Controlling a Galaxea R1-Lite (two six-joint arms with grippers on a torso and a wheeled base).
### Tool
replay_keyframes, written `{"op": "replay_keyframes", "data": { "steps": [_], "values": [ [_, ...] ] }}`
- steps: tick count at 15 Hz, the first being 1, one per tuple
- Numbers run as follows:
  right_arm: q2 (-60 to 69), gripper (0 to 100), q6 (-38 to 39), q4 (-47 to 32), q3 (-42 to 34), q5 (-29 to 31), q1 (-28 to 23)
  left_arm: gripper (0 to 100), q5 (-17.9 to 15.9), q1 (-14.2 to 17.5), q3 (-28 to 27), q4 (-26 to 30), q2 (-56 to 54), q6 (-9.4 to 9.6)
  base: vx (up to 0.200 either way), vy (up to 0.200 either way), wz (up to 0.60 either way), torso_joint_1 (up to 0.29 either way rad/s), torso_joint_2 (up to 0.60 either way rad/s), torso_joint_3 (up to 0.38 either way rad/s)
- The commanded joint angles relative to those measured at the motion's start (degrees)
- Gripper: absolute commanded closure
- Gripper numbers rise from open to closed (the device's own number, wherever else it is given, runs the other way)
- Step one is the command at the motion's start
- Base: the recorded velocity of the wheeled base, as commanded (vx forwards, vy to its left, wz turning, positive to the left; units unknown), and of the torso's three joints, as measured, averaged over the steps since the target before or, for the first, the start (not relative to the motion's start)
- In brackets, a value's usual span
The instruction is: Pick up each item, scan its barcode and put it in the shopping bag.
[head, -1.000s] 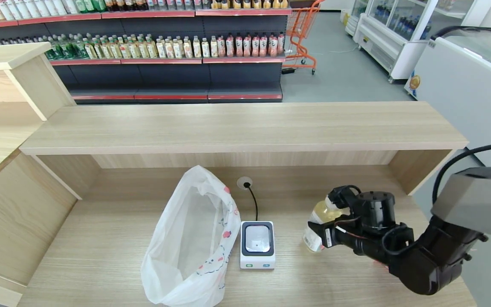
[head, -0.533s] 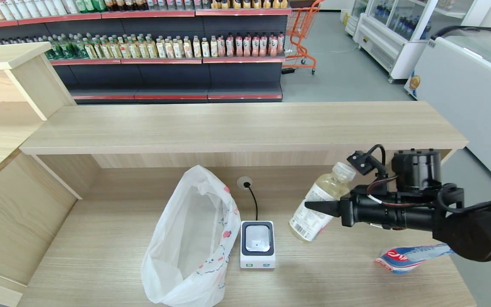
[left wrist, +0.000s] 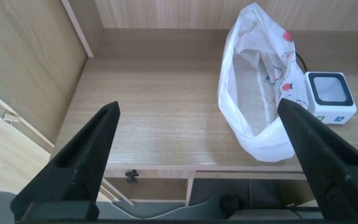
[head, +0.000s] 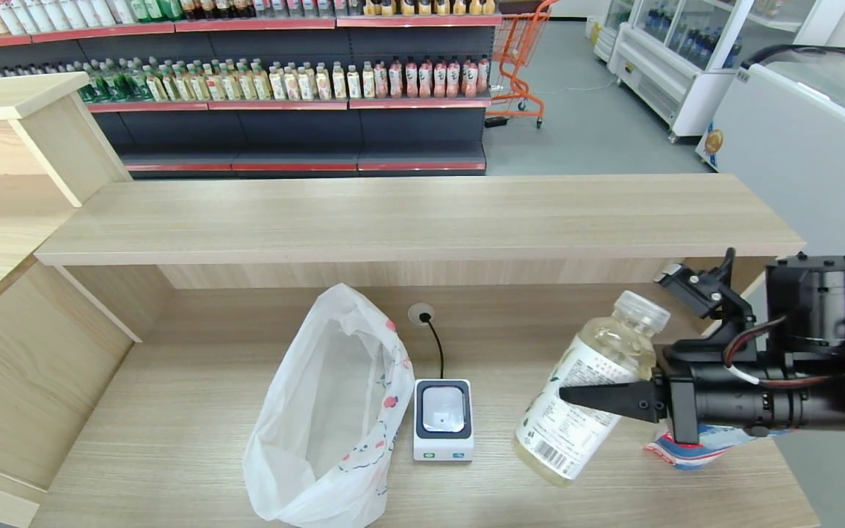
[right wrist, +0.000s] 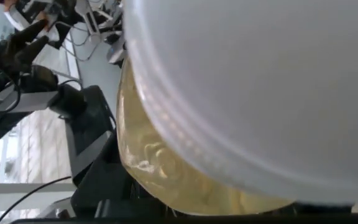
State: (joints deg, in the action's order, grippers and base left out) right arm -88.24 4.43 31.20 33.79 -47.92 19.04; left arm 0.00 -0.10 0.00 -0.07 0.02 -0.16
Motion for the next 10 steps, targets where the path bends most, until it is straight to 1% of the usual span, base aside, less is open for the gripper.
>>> {"op": "replay_keyframes", "data": {
  "steps": [1, 4, 10],
  "values": [
    [6.2, 100, 0.1, -3.1, -0.2, -2.6, 0.2, 0, 0.0, 0.0, 0.0, 0.0, 0.0, -0.02, 0.000, 0.000, 0.00, 0.000, 0.00, 0.000],
    [10.2, 100, 0.0, -7.8, -0.2, -6.2, 0.8, 0, 0.0, 0.0, 0.0, 0.0, 0.0, -0.02, 0.000, 0.000, 0.00, 0.000, 0.00, 0.000],
    [11.9, 100, 0.0, -8.3, -2.2, -6.3, 2.0, 0, -0.1, 0.0, 0.0, 0.0, 0.0, -0.02, 0.000, 0.000, 0.00, 0.000, 0.00, 0.000]
  ]
}}
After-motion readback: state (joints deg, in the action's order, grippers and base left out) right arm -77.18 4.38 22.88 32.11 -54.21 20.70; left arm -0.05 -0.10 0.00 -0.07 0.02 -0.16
